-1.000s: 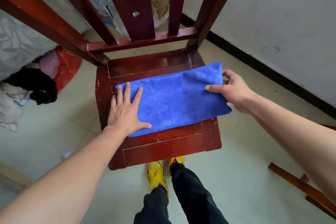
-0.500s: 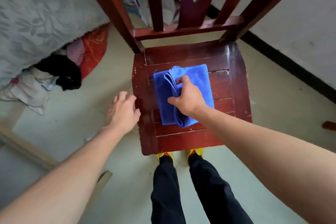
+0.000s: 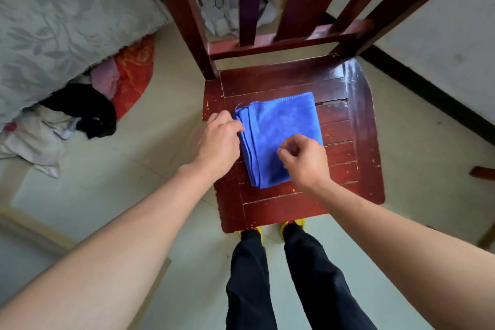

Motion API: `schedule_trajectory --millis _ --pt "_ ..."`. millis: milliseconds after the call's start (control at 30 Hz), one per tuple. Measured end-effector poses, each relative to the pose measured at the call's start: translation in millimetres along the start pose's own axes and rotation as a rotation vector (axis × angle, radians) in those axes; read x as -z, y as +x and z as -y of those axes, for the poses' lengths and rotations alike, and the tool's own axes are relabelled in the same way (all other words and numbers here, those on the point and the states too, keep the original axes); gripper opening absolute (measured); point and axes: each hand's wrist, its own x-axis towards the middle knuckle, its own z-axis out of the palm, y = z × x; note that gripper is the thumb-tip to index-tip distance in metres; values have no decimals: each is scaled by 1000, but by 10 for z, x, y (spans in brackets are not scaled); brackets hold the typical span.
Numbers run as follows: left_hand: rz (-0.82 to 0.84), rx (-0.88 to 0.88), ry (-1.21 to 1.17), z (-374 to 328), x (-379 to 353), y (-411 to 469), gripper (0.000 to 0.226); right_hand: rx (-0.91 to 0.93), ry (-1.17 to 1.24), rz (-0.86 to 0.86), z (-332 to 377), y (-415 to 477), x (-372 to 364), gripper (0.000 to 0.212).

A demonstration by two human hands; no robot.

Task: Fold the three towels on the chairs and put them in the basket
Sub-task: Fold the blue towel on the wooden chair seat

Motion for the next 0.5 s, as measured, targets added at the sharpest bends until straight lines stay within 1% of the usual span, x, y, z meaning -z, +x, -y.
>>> schedule_trajectory --millis 33,67,133,167,233,300,333,367,400,433,467,500 --pt "32 -44 -8 -106 -61 111 31 -5 25 52 -86 -54 -13 5" --pt "80 -55 -7 -159 -100 182 34 -10 42 147 -133 -116 -64 6" --pt "212 -18 7 -181 -203 320 41 -48 82 309 -236 -191 -160 11" --pt "268 20 0 -161 -250 378 44 -84 129 343 -301 -195 -194 15" --pt "308 90 -27 -109 -277 446 50 -143 225 347 -369 -174 -227 18" --pt "338 98 11 -122 -267 467 55 -206 288 375 -368 -135 -197 17" --pt "352 79 81 -164 -251 443 57 -251 317 402 -350 -120 -147 15" --pt "330 48 173 -199 -242 391 59 -293 354 422 -312 -101 -81 12" --pt "276 4 270 -238 -238 316 60 -323 392 412 -274 -66 2 10" --pt "219 -55 353 -269 -243 240 63 -337 431 361 -234 -11 105 9" --pt "196 -106 412 -286 -263 159 73 -336 468 283 -194 59 216 10" --pt "214 -134 449 -281 -301 79 87 -332 512 205 -157 153 325 12"
